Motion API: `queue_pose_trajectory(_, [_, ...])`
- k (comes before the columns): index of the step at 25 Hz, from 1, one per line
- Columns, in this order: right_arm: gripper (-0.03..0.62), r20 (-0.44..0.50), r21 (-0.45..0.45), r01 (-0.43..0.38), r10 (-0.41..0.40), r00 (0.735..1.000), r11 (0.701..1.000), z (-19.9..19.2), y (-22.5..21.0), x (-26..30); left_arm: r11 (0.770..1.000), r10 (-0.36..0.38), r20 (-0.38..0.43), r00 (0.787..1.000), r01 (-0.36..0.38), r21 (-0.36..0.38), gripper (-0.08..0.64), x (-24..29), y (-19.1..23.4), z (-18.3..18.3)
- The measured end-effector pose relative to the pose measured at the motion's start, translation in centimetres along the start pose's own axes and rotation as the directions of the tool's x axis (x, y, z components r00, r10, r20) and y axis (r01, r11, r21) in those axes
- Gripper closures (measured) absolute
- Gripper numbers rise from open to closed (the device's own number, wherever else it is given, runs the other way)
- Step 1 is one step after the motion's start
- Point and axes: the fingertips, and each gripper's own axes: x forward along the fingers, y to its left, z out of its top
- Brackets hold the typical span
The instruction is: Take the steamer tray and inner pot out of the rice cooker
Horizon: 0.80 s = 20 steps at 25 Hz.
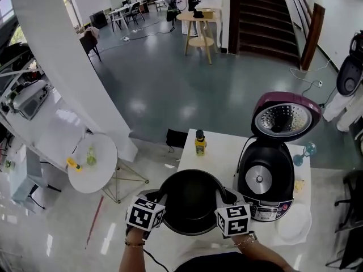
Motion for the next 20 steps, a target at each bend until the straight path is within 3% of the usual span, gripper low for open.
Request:
queue_pose_trajectory(5, [0.565,-0.130,0.039,0.059,-0.053,0.990,0.998,-3.1,-1.0,3.1,0.994,-0.111,-0.108,0.988,0.109,-0.028,0.522,5.0,1.4,-2.1])
queue_pose_trajectory(10, [0.565,-0.186,0.070,0.095,-0.080,0.979,0.993,-4.5,-1.5,5.0,0.984,-0.176,-0.165,0.971,0.174,-0.026,0.522,7.9,2.2,-2.6])
queue_pose_trajectory(20, [0.571,-0.252,0.079,0.146,-0.122,0.960,0.986,-7.2,-3.1,6.4,0.975,-0.217,-0.233,0.948,0.220,-0.011,0.522,11.3,1.7,-3.4])
